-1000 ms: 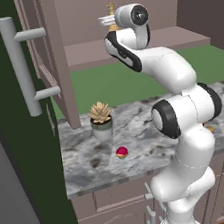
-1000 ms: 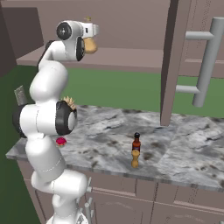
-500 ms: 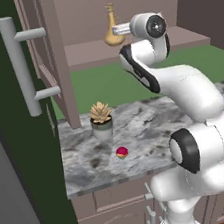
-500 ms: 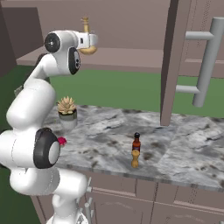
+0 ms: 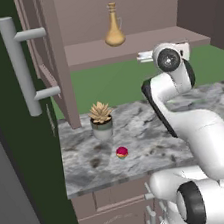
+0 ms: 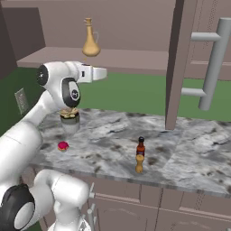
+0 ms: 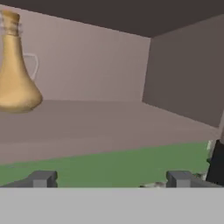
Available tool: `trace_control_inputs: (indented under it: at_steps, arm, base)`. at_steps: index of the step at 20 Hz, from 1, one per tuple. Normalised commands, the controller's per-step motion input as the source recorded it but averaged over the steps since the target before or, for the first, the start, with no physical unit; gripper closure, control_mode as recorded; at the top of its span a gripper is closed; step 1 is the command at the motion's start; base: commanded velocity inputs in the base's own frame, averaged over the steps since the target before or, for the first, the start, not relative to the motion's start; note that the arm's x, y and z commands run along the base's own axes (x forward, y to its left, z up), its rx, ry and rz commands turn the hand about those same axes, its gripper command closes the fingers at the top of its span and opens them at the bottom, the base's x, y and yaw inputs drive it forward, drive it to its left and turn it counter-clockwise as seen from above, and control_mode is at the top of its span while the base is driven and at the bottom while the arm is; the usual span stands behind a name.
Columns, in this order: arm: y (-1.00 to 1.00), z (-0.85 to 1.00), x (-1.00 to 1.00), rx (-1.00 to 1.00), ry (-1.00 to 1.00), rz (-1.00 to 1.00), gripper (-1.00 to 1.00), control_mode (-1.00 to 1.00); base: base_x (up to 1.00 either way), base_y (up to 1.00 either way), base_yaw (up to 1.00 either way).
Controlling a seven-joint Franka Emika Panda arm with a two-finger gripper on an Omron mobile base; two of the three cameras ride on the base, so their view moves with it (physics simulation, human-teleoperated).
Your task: There are various items on the counter. Only move the condiments/shakers into the cabinet.
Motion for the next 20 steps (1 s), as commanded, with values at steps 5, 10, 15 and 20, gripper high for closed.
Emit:
trace_control_inputs:
  at_steps: [5, 10, 15, 20]
  arm:
    - [-0.78, -0.85, -1.0, 0.0, 0.3, -0.24, -1.0, -1.0]
    - [-0.91, -0.74, -0.64, 0.05, 0.45, -0.19, -1.0, -1.0]
    - [-0.87, -0.36, -0.02, 0.09, 0.25, -0.01, -1.0, -1.0]
    - [-0.87, -0.28, 0.24, 0.1, 0.11, 0.11, -1.0, -1.0]
  base:
    - [0.0, 0.0, 0.0]
    - [0.0, 0.0, 0.0]
    - [0.0, 0.0, 0.0]
    - [0.0, 0.0, 0.0]
